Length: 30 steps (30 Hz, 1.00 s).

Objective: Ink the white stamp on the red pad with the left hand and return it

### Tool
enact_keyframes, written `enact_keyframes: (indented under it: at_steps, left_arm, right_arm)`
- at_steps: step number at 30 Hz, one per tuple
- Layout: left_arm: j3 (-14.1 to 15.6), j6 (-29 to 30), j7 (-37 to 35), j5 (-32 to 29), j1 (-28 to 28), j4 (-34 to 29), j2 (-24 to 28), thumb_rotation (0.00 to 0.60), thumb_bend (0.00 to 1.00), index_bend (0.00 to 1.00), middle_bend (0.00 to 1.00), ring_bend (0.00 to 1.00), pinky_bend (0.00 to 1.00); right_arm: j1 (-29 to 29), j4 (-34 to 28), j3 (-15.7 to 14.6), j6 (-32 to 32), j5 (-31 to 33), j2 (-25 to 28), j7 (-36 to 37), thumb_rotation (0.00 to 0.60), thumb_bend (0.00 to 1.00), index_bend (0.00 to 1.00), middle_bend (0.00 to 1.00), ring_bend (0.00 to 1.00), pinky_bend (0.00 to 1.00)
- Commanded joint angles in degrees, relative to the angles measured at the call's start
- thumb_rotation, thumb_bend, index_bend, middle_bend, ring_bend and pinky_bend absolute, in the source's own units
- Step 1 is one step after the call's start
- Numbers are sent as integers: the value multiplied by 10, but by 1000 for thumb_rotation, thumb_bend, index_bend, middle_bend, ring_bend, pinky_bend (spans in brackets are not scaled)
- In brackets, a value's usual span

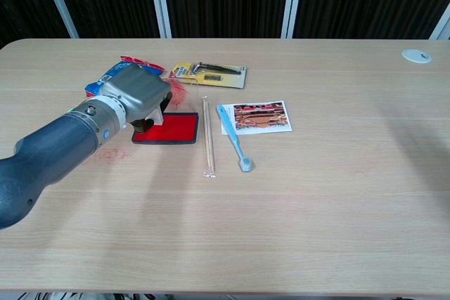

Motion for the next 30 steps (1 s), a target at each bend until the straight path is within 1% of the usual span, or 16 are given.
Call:
enact_keyframes:
  at_steps: [1, 6, 12, 20, 25, 30]
  left_arm:
    - [0, 0, -2, 2, 0, 1, -1, 600, 564, 756, 787, 585, 628]
    - [-2, 4, -3, 4, 0, -3, 2, 600, 564, 755, 787, 585, 628]
    - [-7, 18, -5, 12, 1, -28, 17, 600, 564, 755, 786, 584, 628]
    - [-9, 56, -2, 23, 16, -101, 60, 600, 564, 753, 784, 580, 627]
    - [2, 85, -2, 29, 39, -162, 99, 600, 564, 753, 781, 580, 627]
    - [21, 102, 0, 28, 63, -199, 129, 600, 564, 751, 774, 580, 625]
  right_arm:
    - [0, 0, 0, 0, 0, 0, 0, 600, 126, 0, 0, 0, 185]
    - [0, 0, 0, 1, -1, 0, 0, 600, 127, 0, 0, 0, 185]
    - [0, 0, 0, 1, -1, 0, -1, 600, 127, 0, 0, 0, 185]
    - [-1, 1, 0, 4, -2, -1, -2, 600, 127, 0, 0, 0, 185]
    - [-1, 1, -1, 5, -4, -1, -4, 600, 128, 0, 0, 0, 185]
    - [-2, 0, 0, 6, -3, -2, -6, 600, 129, 0, 0, 0, 185]
